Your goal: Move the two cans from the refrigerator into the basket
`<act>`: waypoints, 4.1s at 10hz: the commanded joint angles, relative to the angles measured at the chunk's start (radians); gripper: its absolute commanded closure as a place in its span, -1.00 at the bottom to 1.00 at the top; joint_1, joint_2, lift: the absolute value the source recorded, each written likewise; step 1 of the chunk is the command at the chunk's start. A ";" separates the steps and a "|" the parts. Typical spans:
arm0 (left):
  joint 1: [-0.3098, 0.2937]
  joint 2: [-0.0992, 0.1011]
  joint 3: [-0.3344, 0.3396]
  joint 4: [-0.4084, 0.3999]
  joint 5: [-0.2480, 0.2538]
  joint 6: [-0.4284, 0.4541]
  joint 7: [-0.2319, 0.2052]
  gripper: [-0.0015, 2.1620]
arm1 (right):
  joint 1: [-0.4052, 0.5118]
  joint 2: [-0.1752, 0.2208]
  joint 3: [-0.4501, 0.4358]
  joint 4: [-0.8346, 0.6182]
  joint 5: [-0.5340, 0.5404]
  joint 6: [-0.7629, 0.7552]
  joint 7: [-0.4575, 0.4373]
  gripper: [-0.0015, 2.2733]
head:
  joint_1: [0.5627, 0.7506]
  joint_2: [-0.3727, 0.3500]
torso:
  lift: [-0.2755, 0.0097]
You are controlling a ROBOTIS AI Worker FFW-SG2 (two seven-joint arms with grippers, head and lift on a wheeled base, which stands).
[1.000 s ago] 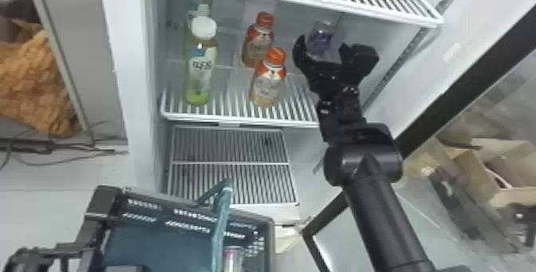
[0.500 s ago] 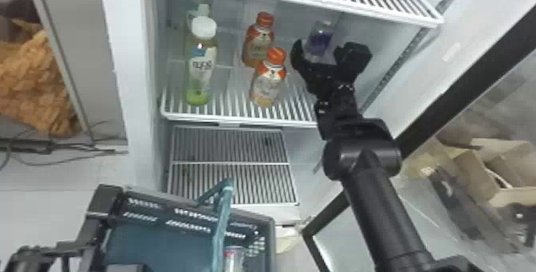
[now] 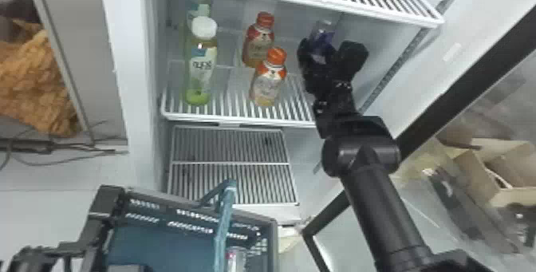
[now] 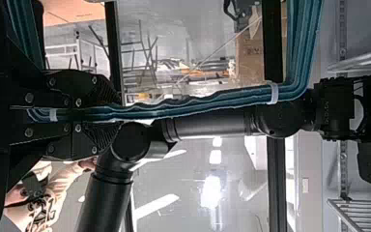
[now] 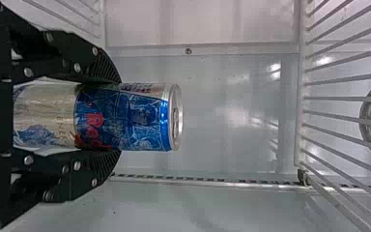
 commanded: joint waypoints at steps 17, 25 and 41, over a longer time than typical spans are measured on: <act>0.005 0.004 -0.007 0.000 0.005 0.013 0.000 0.12 | 0.427 -0.002 -0.148 -0.586 0.003 0.095 0.045 -0.22 | 0.41 -0.94 | -0.93; 0.012 0.001 -0.007 0.000 0.005 0.013 0.000 0.12 | 0.753 0.026 -0.218 -0.966 -0.071 0.152 0.071 -0.23 | 0.41 -0.94 | -0.93; 0.012 0.001 -0.001 0.000 -0.009 0.013 0.000 0.12 | 1.082 0.097 -0.309 -1.366 -0.378 0.969 0.269 -0.25 | 0.41 -0.94 | -0.93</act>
